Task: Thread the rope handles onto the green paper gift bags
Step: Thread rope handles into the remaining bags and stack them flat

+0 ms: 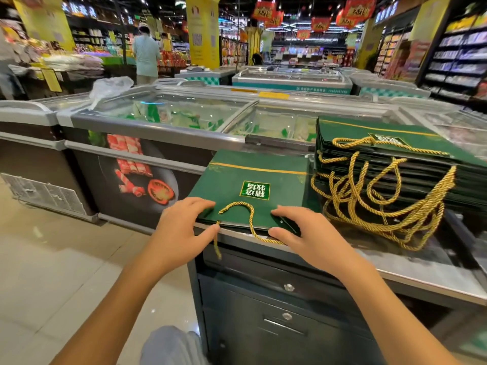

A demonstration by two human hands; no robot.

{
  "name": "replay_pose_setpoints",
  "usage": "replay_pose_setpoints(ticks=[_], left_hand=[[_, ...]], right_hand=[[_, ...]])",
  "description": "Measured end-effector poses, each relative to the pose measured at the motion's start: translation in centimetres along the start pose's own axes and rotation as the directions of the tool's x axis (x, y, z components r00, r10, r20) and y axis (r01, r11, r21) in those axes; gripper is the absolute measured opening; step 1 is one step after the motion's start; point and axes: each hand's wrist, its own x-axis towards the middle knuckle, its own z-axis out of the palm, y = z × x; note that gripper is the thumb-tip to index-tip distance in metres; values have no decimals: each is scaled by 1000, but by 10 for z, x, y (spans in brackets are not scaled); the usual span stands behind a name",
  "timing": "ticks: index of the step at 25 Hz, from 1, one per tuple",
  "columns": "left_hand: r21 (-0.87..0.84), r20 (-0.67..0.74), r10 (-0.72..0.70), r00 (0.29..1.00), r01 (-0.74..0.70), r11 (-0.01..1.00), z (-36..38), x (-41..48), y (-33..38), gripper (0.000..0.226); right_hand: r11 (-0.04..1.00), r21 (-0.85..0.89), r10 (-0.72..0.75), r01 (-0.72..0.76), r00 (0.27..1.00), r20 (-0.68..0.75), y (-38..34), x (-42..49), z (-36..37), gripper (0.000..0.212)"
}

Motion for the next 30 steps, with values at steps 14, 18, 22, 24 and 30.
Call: replay_pose_setpoints(ticks=[14, 18, 22, 24, 30], left_hand=[[-385, -75, 174, 982, -189, 903, 47, 16, 59, 10], [-534, -46, -39, 998, 8, 846, 44, 23, 66, 8], [-561, -34, -74, 997, 42, 827, 46, 23, 68, 7], [-538, -40, -69, 997, 37, 842, 47, 23, 69, 7], [-538, 70, -90, 993, 114, 835, 43, 22, 62, 54]], right_hand=[[841, 541, 97, -9, 986, -135, 24, -12, -7, 26], [837, 545, 96, -39, 992, -77, 23, -12, -6, 25], [843, 538, 79, -10, 991, -105, 19, -11, -4, 14], [843, 538, 77, -5, 991, -111, 19, -10, -2, 8], [793, 609, 157, 16, 960, -230, 21, -4, 0, 5]])
